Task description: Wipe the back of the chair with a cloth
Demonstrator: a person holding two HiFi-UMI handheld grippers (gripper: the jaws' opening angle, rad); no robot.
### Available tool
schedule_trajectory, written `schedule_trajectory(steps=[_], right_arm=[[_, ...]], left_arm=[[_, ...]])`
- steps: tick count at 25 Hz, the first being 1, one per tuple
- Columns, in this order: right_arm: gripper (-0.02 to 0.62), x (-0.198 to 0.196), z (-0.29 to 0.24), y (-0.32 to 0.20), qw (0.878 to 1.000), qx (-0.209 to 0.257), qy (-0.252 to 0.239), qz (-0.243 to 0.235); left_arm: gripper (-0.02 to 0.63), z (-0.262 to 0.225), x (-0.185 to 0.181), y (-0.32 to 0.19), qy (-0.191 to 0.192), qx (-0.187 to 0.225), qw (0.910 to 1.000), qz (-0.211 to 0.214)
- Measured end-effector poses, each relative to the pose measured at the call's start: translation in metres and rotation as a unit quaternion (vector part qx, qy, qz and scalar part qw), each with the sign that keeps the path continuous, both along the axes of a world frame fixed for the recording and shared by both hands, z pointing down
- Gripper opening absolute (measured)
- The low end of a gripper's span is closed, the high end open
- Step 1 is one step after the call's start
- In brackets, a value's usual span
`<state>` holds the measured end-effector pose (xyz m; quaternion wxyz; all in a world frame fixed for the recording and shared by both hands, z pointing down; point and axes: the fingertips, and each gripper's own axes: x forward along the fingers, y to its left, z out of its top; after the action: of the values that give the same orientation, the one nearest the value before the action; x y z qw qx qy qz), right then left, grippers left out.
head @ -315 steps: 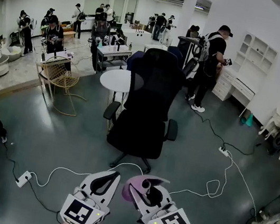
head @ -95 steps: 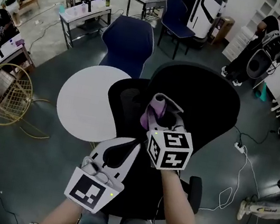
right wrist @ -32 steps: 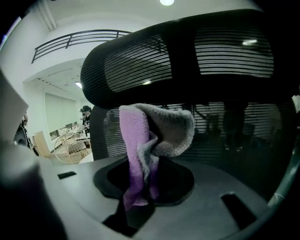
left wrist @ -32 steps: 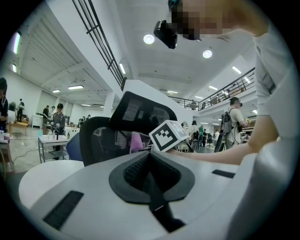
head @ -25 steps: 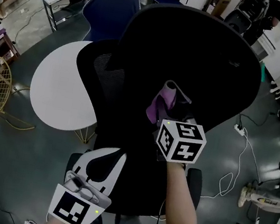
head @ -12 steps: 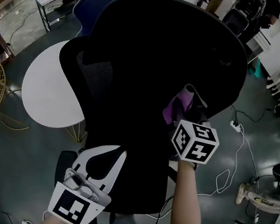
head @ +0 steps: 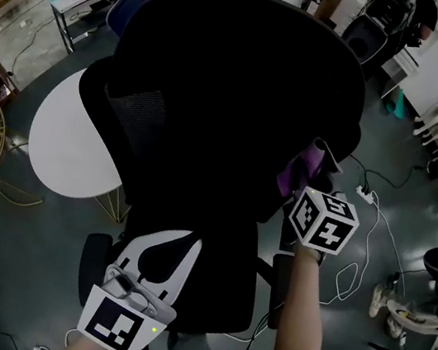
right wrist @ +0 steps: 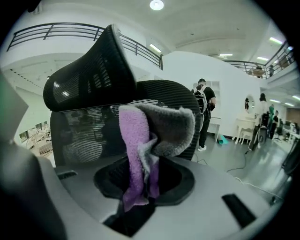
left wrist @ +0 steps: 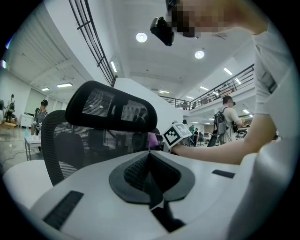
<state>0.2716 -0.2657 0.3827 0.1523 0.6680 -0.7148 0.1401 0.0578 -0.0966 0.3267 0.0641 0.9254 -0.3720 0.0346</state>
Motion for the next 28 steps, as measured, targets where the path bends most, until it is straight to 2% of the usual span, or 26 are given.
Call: schedule_trajectory(steps=[6, 13, 22, 28], right_arm=[[0.121, 0.025, 0.001, 0.005, 1.0, 0.0, 0.005, 0.026], [0.121, 0.027, 0.001, 0.009, 0.999, 0.013, 0.007, 0.034], [0.121, 0.026, 0.045, 0.018, 0.999, -0.024, 0.004, 0.038], [0.121, 0.024, 0.051, 0.018, 0.999, -0.032, 0.01, 0.04]], left_arm=[[0.012, -0.001, 0.002, 0.003, 0.0, 0.003, 1.0, 0.0], [0.012, 0.0, 0.004, 0.006, -0.003, 0.002, 1.0, -0.001], [0.012, 0.006, 0.001, 0.004, -0.004, -0.003, 1.0, 0.001], [0.012, 0.007, 0.003, 0.004, -0.014, 0.002, 0.9999, 0.003]])
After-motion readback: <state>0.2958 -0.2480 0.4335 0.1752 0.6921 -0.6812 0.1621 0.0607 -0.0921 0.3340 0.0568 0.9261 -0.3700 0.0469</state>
